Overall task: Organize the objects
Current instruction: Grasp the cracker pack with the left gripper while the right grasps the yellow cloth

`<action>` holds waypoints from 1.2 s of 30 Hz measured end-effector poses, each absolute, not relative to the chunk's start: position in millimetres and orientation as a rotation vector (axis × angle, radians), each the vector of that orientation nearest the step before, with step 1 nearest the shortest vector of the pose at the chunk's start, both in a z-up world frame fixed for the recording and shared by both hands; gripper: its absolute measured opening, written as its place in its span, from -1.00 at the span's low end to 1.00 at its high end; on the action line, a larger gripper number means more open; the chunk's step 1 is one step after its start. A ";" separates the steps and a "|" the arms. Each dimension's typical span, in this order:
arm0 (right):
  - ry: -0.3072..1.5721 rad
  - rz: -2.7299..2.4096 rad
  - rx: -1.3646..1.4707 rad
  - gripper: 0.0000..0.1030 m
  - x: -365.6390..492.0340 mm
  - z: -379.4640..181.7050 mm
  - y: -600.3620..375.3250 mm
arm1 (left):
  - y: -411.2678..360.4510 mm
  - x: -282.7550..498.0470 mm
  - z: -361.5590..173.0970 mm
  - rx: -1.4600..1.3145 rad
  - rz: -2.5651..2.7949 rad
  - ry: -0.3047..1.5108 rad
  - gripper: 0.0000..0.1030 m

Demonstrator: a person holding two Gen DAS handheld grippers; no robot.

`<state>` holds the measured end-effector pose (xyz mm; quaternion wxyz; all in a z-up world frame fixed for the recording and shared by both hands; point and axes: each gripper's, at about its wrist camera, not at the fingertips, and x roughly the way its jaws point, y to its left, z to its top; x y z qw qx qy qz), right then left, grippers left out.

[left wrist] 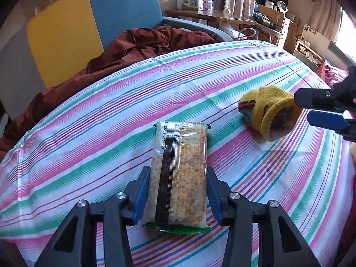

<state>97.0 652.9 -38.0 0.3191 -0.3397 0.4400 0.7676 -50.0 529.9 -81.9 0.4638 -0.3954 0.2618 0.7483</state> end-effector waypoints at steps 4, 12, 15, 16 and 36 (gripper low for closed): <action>1.143 2.018 -0.895 -0.02 96.1 -38.8 652.7 | 508.8 -42.2 -81.4 -1.012 1.883 0.605 -0.07; 1.111 2.049 -0.932 0.02 85.3 -43.5 652.9 | 454.7 -11.0 -82.4 -1.037 1.958 0.561 -0.07; 1.093 2.080 -0.950 0.08 76.9 -44.6 650.9 | 430.4 -0.5 -82.0 -1.039 1.974 0.534 -0.06; 1.089 2.093 -0.950 0.10 74.6 -44.5 650.5 | 422.2 2.7 -82.0 -1.038 1.977 0.523 -0.06; 0.951 2.142 -1.028 0.34 44.7 -54.2 647.5 | 384.2 18.9 -89.9 -0.945 2.022 0.451 -0.05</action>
